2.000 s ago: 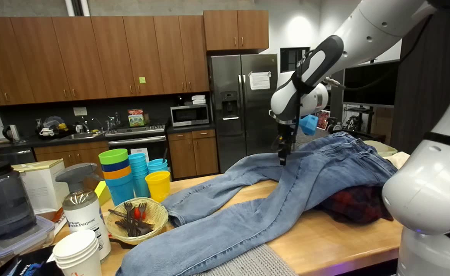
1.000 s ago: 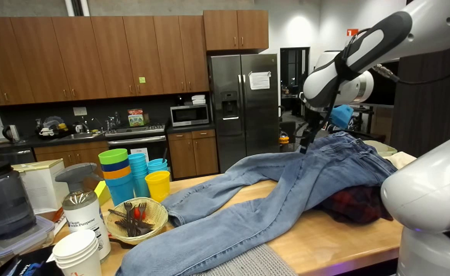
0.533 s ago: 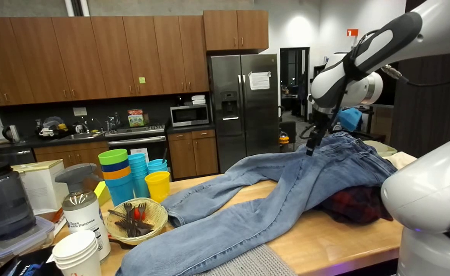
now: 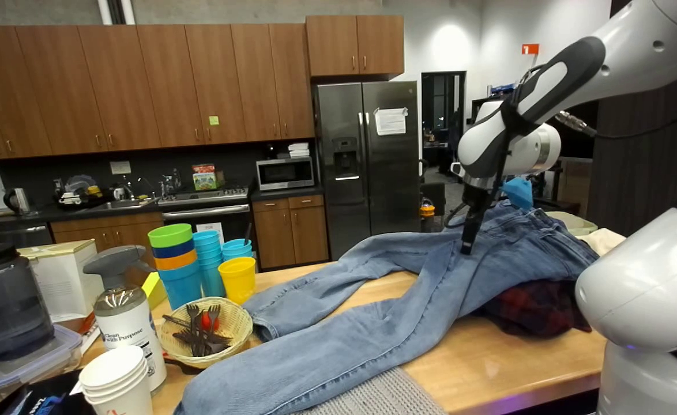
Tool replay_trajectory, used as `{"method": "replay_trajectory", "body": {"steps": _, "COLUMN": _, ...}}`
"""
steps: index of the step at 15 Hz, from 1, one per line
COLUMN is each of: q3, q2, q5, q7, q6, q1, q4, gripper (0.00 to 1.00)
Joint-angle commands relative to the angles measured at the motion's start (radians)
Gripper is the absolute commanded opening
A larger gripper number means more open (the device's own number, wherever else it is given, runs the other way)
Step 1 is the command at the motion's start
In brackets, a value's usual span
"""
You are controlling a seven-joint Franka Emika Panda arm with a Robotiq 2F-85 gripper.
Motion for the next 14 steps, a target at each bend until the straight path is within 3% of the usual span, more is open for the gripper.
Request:
{"method": "replay_trajectory", "body": {"steps": 1, "q3": 0.015, "q2": 0.041, "q5": -0.001, "q7": -0.051, "q6": 0.034, "q1": 0.022, "q4": 0.001, "gripper": 1.00}}
{"method": "replay_trajectory", "body": {"steps": 5, "q3": 0.069, "q2": 0.066, "q5": -0.046, "q7": -0.156, "q6": 0.065, "q1": 0.063, "q4": 0.002, "gripper": 1.00}}
{"method": "replay_trajectory", "body": {"steps": 14, "q3": 0.173, "q2": 0.112, "q5": -0.144, "q7": -0.397, "q6": 0.022, "q1": 0.142, "q4": 0.020, "gripper": 1.00}}
